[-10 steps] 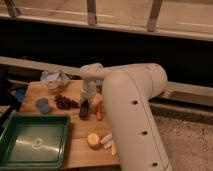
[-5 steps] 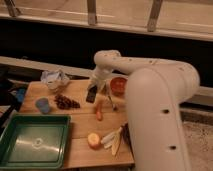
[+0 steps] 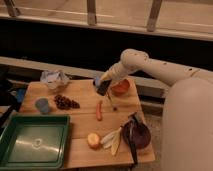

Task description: Place eraser in red bowl

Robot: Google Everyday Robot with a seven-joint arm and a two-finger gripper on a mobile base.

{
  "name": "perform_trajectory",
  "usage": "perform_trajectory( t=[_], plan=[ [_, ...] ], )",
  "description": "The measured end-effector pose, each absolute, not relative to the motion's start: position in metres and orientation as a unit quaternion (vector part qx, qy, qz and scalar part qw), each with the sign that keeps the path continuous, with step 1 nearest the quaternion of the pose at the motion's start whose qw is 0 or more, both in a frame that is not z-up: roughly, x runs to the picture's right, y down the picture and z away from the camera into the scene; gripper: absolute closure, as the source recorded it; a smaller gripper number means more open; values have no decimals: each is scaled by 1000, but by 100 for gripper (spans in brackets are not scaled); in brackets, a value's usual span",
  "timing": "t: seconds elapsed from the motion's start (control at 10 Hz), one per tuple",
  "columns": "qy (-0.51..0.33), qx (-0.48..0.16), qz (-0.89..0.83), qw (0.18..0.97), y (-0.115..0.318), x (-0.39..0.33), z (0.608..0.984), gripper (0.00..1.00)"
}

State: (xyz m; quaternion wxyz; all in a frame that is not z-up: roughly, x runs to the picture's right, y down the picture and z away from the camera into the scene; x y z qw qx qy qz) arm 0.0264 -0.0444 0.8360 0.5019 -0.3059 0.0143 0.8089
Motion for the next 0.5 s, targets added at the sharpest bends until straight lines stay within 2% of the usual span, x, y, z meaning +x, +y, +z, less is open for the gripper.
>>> perform_trajectory(
  t=[0.5],
  plan=[
    [11, -286, 816, 502, -53, 33, 833, 100]
  ],
)
